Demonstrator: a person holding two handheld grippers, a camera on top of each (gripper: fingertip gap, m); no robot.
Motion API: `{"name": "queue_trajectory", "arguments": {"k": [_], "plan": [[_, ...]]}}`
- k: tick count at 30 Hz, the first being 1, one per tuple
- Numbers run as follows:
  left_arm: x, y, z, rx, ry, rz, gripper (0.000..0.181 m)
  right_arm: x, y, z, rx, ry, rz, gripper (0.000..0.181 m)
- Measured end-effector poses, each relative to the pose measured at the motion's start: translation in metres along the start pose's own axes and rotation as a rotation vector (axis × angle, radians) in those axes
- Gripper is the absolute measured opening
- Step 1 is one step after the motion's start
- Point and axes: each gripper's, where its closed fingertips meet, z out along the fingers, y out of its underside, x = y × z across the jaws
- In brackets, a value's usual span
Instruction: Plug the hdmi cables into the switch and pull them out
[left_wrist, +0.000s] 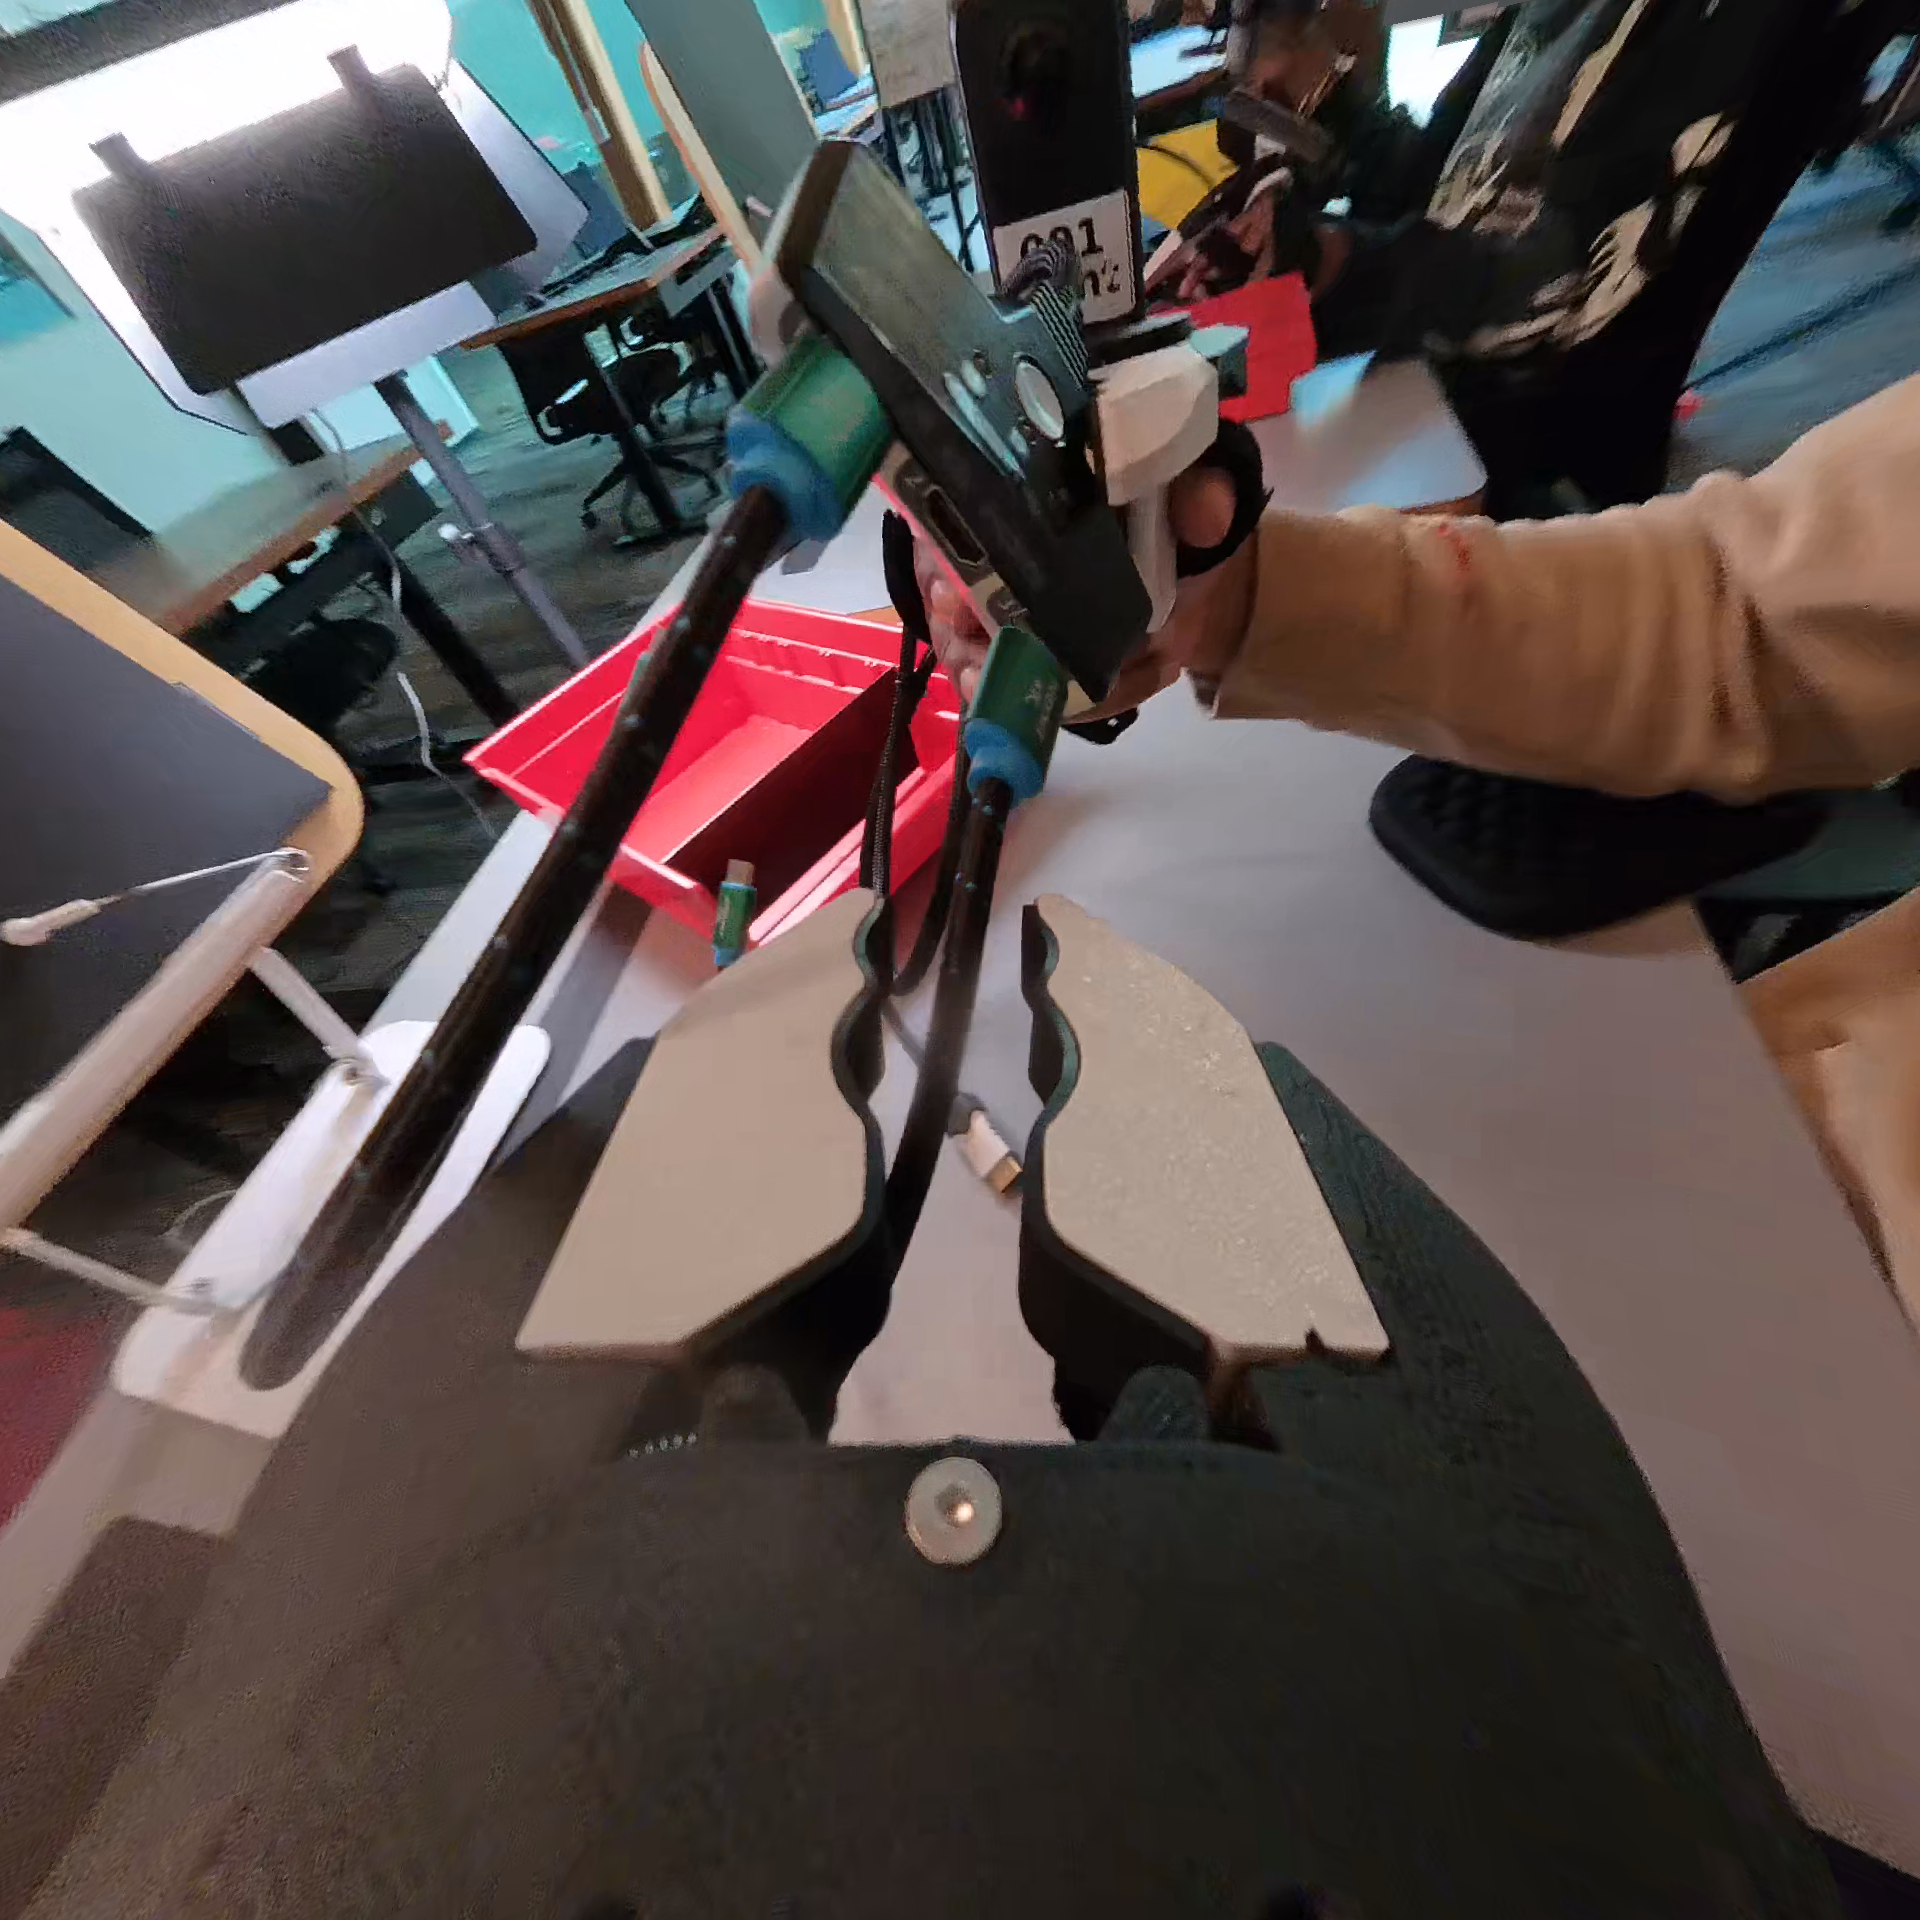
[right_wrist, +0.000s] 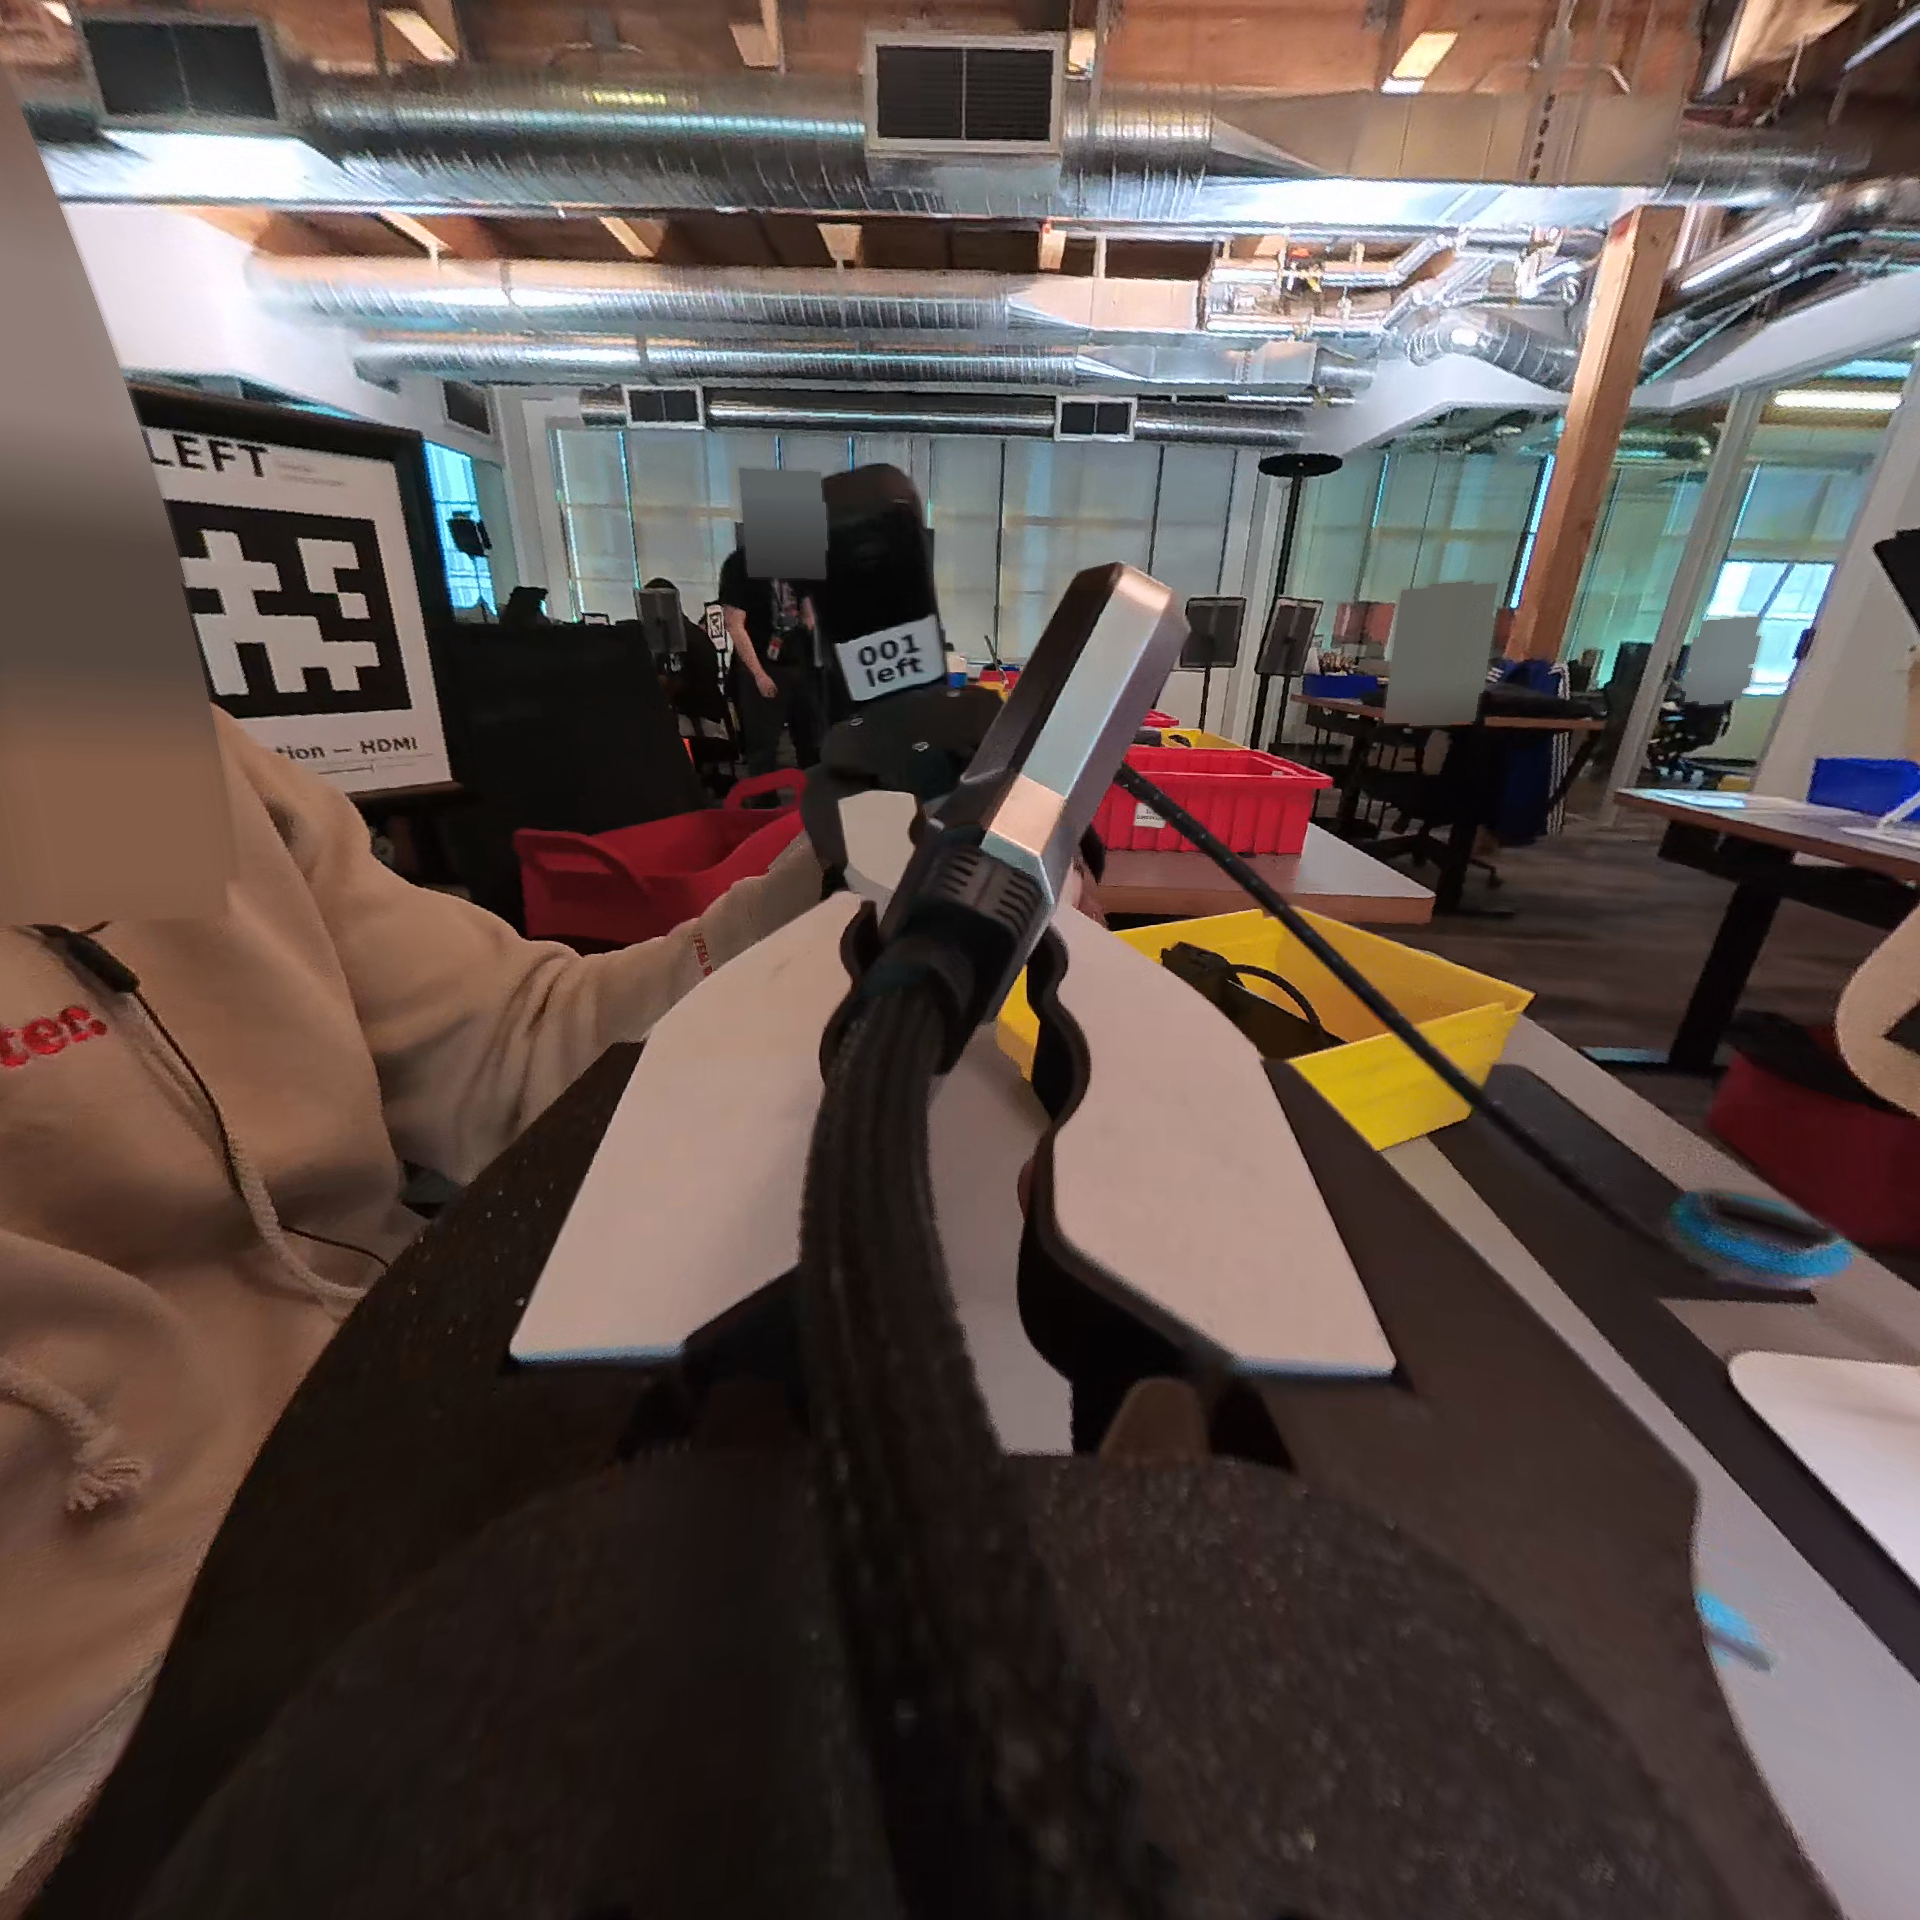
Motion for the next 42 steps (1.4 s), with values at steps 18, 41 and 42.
{"name": "queue_trajectory", "arguments": {"k": [18,41,42], "plan": [[0.029,-0.016,0.053,0.225,0.315,-0.423,0.047,0.012,-0.038,-0.007,0.177,0.227,-0.245,0.028],[0.033,-0.046,0.037,0.544,0.041,0.17,0.021,-0.024,0.01,0.032,-0.169,0.062,-0.257,0.028],[0.033,-0.046,0.037,0.54,0.042,0.169,0.021,-0.025,0.01,0.032,-0.175,0.059,-0.265,0.027]]}}
